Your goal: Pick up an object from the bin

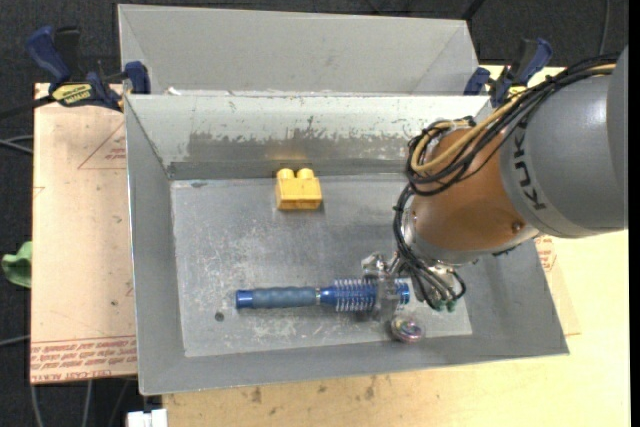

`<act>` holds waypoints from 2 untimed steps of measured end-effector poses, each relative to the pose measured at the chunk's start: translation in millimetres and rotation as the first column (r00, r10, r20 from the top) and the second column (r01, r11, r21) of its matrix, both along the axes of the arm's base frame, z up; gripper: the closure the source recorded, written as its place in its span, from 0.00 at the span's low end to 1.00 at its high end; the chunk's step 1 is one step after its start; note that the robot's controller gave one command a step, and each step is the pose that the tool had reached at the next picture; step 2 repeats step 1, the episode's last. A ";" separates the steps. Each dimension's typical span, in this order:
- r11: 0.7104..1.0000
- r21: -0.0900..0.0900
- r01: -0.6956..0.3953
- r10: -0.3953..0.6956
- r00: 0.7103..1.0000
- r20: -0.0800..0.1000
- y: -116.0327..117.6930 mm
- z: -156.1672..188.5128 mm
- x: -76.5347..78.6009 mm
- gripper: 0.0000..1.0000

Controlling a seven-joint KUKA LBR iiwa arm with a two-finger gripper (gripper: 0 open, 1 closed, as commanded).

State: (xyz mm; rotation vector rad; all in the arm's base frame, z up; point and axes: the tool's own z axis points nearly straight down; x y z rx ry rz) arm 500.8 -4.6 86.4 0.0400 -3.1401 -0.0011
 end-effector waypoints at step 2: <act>0.999 -0.001 -0.040 0.040 0.999 0.009 -2.7 133.5 -0.3 1.00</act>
Offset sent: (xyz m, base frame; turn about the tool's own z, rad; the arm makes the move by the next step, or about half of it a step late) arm -0.0020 -0.0030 0.1297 -0.0418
